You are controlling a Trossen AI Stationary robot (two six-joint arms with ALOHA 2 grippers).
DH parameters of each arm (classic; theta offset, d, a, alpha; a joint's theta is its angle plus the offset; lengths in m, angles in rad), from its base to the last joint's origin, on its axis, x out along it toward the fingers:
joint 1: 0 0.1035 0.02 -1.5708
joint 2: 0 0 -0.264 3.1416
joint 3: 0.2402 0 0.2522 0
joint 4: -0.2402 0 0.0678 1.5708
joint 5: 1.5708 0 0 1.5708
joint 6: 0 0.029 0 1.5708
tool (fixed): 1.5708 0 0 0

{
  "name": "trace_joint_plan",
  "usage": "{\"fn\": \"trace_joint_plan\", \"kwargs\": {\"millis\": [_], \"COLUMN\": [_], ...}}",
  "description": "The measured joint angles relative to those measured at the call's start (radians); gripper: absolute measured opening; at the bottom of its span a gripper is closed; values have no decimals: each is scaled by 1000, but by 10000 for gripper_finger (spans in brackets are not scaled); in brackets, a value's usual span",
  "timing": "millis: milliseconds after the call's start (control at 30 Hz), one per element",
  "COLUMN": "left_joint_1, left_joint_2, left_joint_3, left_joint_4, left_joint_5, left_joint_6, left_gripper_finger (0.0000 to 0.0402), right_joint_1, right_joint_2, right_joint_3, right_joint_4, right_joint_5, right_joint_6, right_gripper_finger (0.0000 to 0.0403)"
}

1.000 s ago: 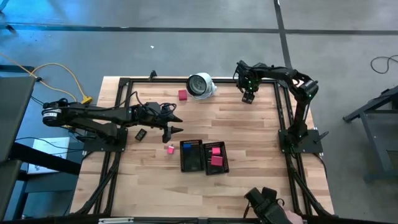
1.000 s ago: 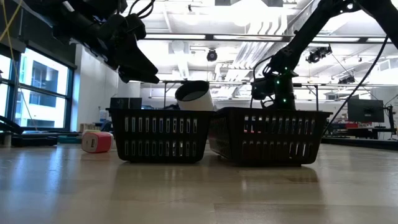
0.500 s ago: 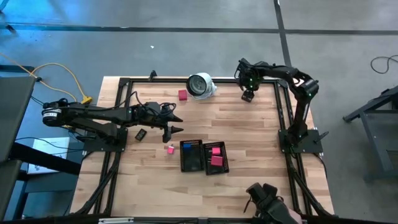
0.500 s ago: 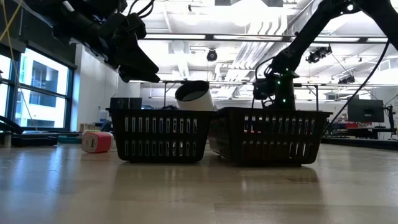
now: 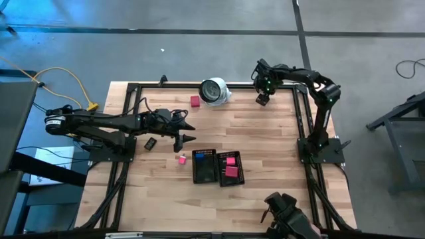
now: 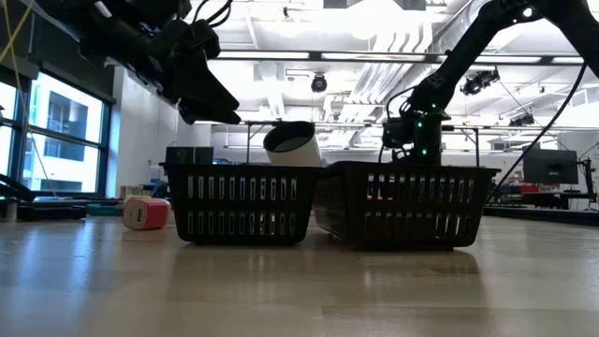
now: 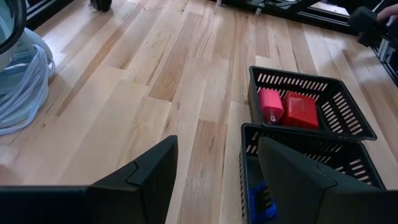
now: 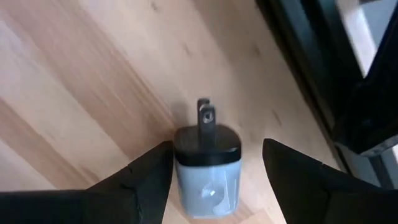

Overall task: Pick & Place Office items
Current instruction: Put the white charger adapter into the right black bin

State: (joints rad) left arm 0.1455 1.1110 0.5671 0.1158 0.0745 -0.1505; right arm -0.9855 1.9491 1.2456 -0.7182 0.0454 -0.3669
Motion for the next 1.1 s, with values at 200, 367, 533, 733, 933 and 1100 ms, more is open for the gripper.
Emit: {"fn": "trace_joint_plan", "kwargs": {"millis": [200,367,533,733,933,1100], "left_joint_1": [0,0,0,0,0,0], "left_joint_2": [0,0,0,0,0,0], "left_joint_3": [0,0,0,0,0,0], "left_joint_4": [0,0,0,0,0,0], "left_joint_5": [0,0,0,0,0,0], "left_joint_6": [0,0,-3,-4,-5,-5], "left_gripper_finger": [217,217,217,217,217,217], "right_joint_1": [0,1,1,1,9,26], "right_joint_2": [0,0,-1,-1,-6,-63], "right_joint_3": [1,3,4,4,4,4], "right_joint_4": [7,-11,-24,-26,-25,-25], "right_joint_5": [-1,-2,-4,-13,-46,-74], "right_joint_6": [11,12,12,11,20,21], "right_gripper_finger": [232,189,118,118,118,118]}}
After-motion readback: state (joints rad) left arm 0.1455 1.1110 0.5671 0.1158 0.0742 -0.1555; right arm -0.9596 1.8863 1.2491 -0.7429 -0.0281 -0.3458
